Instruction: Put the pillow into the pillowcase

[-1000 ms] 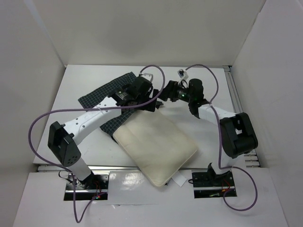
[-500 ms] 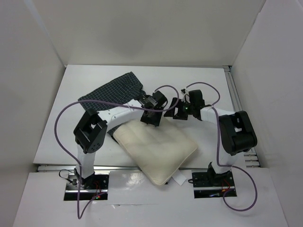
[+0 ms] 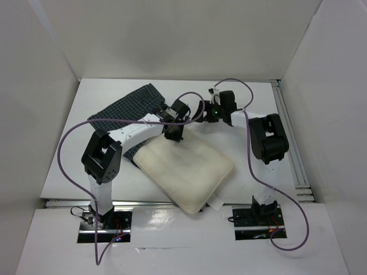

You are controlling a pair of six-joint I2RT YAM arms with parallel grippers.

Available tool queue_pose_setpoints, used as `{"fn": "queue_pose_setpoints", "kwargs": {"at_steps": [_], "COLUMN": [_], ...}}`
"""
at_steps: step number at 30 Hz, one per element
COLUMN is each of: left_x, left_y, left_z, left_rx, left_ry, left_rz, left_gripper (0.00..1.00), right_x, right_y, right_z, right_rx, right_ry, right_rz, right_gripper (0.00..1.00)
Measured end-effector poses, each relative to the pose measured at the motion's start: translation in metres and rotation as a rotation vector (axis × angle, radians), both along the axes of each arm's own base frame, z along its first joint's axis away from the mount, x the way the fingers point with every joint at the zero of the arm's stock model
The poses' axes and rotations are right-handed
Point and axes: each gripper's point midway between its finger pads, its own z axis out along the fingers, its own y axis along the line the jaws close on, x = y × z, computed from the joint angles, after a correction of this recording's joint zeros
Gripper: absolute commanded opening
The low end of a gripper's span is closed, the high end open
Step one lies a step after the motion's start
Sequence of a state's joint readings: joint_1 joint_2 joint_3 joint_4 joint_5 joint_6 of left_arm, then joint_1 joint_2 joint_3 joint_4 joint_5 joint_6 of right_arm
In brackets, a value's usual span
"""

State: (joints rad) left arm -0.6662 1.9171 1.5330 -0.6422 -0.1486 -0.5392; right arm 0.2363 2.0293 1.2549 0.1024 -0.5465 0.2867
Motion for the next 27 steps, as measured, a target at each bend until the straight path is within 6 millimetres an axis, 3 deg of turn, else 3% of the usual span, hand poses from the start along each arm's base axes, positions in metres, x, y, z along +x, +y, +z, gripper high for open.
{"fn": "queue_pose_setpoints", "kwargs": {"at_steps": [7, 9, 14, 16, 17, 18, 19, 22, 24, 27], "left_x": [0.0, 0.0, -0.002, -0.003, -0.003, -0.004, -0.004, -0.004, -0.003, -0.001], "left_y": [0.01, 0.015, 0.025, 0.028, 0.031, 0.033, 0.035, 0.04, 0.043, 0.048], "left_z": [0.01, 0.014, 0.024, 0.026, 0.026, 0.026, 0.025, 0.024, 0.024, 0.024], "left_rx": [0.036, 0.047, 0.077, 0.088, 0.099, 0.105, 0.115, 0.135, 0.14, 0.14], "left_ry": [-0.037, -0.047, -0.068, -0.074, -0.075, -0.074, -0.074, -0.074, -0.074, -0.072], "left_rz": [-0.018, -0.013, -0.014, -0.012, -0.009, -0.007, -0.002, 0.011, 0.023, 0.044], "left_gripper": [0.0, 0.0, 0.0, 0.0, 0.0, 0.0, 0.0, 0.0, 0.0, 0.0], "right_x": [0.05, 0.05, 0.027, 0.019, 0.015, 0.013, 0.009, -0.004, -0.015, -0.027], "right_y": [0.034, 0.049, 0.091, 0.113, 0.125, 0.132, 0.14, 0.151, 0.139, 0.097], "right_z": [-0.012, -0.015, -0.016, -0.018, -0.019, -0.021, -0.023, -0.032, -0.03, -0.025], "right_rx": [-0.063, -0.05, -0.012, -0.011, -0.012, -0.012, -0.015, -0.01, -0.006, -0.028], "right_ry": [-0.226, -0.279, -0.35, -0.371, -0.384, -0.389, -0.389, -0.382, -0.375, -0.317], "right_rz": [0.197, 0.295, 0.533, 0.609, 0.643, 0.663, 0.674, 0.67, 0.61, 0.451], "right_gripper": [0.87, 0.87, 0.87, 0.69, 0.12, 0.11, 0.0, 0.0, 0.0, 0.0]}}
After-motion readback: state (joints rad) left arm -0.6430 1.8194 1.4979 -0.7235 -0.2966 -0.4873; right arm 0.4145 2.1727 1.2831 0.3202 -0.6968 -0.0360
